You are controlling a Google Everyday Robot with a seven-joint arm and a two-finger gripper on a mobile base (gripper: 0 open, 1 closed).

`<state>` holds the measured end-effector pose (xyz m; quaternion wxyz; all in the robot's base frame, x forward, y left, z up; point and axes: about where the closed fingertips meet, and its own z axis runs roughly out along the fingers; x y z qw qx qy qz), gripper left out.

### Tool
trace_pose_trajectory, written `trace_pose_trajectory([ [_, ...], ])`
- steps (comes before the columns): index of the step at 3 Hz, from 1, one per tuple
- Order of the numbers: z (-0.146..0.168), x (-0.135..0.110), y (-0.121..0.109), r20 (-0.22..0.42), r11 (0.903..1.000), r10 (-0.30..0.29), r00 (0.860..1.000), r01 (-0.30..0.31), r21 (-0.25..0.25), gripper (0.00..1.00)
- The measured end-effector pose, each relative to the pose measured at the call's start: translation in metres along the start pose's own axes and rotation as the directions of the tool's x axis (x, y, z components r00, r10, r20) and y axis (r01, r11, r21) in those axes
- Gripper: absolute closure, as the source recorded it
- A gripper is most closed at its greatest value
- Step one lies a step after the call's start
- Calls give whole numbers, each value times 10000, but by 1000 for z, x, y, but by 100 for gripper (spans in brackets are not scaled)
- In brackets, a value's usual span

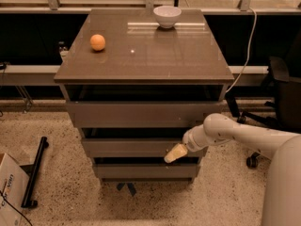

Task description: Open middle drawer

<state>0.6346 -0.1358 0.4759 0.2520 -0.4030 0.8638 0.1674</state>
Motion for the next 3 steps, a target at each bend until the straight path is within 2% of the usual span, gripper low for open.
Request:
trace_pose_trajectory([
  [2, 20, 18, -25, 415, 9960, 894, 9951, -891, -85, 0],
  [3, 23, 31, -28, 241, 9939, 1075, 9939, -1067, -292, 18],
])
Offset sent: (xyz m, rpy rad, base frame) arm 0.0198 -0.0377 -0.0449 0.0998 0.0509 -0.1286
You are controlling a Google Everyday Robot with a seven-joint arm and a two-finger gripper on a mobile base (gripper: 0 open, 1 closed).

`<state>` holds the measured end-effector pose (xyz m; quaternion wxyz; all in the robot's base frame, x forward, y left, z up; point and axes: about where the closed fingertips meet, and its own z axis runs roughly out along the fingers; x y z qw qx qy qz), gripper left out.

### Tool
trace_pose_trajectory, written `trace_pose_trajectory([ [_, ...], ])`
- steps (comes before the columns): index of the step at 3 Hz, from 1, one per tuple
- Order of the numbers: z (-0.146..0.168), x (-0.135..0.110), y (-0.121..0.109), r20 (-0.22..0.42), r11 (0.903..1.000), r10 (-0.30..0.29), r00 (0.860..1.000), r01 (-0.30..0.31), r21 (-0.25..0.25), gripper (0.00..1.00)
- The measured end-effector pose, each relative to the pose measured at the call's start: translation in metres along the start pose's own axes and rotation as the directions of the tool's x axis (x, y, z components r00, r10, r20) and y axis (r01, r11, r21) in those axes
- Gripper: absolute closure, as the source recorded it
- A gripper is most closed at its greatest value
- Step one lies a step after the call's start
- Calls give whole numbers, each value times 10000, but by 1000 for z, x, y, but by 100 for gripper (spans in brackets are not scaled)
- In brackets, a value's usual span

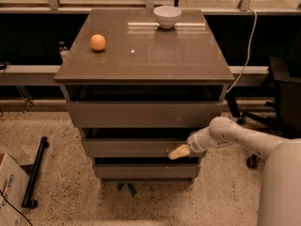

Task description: Open middle drawer

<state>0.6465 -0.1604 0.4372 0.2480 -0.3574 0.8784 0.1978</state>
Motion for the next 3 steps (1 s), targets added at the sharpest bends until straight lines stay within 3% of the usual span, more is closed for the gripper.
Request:
trace_pose_trajectory([
  [2, -4, -3, 1, -1, 10000, -1, 10000, 1, 0, 64],
  [3, -8, -6, 1, -2, 10000, -2, 10000, 2, 0, 63],
])
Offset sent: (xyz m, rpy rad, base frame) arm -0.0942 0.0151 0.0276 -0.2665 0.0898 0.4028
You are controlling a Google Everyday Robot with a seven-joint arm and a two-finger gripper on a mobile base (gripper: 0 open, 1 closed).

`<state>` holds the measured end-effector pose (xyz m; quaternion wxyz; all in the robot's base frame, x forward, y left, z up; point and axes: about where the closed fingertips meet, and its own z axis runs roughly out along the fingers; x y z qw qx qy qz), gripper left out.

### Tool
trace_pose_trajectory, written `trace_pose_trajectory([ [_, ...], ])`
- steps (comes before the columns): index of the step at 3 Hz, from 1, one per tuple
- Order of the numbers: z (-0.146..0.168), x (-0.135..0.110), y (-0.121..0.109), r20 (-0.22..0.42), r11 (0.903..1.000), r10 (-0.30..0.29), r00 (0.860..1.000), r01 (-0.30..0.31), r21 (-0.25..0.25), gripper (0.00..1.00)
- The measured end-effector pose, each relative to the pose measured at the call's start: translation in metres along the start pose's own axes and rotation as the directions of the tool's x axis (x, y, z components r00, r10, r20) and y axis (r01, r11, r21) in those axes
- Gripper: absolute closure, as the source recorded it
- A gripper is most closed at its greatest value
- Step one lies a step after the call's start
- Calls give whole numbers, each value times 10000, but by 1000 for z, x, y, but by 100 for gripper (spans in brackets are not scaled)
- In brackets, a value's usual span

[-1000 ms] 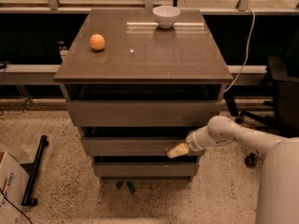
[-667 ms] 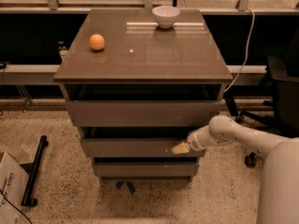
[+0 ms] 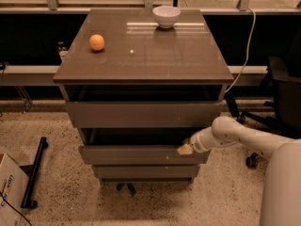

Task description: Open middle drawer

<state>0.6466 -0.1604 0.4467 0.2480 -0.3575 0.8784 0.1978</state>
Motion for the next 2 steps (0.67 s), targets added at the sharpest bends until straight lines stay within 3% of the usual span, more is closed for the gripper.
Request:
trace_pose_trajectory([
  [2, -1, -1, 0, 0, 10000, -1, 10000, 1, -1, 16],
])
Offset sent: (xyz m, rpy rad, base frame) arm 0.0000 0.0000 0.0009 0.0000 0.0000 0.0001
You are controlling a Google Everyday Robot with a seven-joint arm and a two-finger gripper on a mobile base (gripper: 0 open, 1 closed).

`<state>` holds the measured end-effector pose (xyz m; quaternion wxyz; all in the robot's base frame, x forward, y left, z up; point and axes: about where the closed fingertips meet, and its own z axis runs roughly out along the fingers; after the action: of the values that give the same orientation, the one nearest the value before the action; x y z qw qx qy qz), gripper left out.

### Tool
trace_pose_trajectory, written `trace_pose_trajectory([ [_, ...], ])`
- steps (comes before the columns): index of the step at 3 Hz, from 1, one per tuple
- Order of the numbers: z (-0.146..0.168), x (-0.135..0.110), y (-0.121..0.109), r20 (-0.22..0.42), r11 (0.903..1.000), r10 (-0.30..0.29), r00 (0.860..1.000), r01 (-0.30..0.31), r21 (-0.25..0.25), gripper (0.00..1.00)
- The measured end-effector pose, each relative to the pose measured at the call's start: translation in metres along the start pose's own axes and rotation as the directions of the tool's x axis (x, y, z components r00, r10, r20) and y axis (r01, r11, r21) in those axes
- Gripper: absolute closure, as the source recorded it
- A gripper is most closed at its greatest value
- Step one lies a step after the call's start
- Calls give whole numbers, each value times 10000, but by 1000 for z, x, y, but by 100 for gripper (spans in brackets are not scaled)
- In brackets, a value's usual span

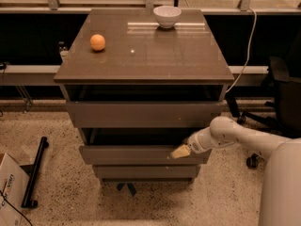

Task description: Open middle drawer

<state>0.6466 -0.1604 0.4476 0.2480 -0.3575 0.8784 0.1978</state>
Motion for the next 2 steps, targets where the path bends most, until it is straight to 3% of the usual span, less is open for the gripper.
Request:
trace_pose_trajectory([
  [1, 7, -1, 4, -192, 9992, -380, 9991, 377, -160, 0],
  [2, 14, 7, 7, -555, 9971, -706, 9960, 689, -319, 0],
])
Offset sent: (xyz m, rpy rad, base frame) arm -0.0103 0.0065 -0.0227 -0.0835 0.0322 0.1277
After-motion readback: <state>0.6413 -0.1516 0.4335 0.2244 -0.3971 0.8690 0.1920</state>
